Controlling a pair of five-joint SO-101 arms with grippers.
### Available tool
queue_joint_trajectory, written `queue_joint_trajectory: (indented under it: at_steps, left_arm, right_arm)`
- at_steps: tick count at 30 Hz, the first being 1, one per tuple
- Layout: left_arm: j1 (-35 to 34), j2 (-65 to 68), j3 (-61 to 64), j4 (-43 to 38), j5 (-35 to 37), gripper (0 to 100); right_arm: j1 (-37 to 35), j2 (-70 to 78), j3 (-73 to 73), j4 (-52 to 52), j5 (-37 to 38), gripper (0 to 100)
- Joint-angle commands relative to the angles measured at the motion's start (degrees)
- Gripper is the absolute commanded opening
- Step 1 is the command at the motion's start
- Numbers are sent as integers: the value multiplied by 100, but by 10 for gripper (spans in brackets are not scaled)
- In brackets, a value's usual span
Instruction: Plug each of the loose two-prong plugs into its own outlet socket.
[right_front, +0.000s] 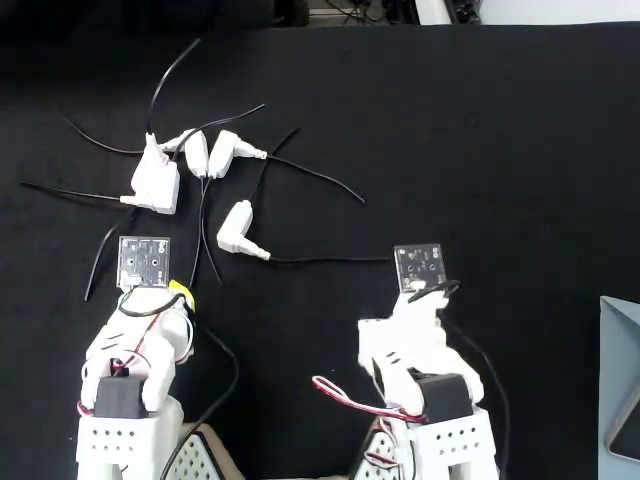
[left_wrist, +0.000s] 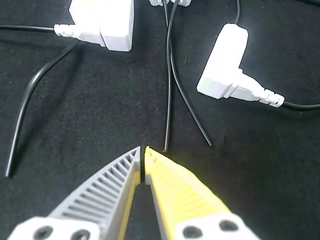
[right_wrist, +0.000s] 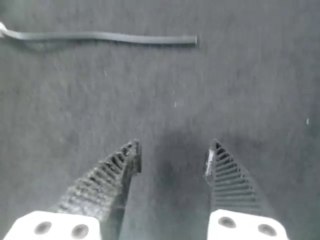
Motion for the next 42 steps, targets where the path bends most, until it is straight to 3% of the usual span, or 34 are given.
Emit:
queue_joint_trajectory:
  at_steps: [1,4,8,11,42]
  left_arm:
    - [-22,-44,110,519,0,30]
    - [-4,-44,110,862,18,30]
    - [-40,-44,110,1108,35,30]
    - [-40,-44,110,1415,35,30]
    - [-31,-44,110,1530,35,30]
  right_arm:
    - [123,-374,-13,97,-79,212]
    - [123,-330,-13,79,-79,181]
    - [114,-330,-13,79,-62,5]
    - [114,-330,-13,79,-70,57]
    - [105,-382,-13,97,-62,47]
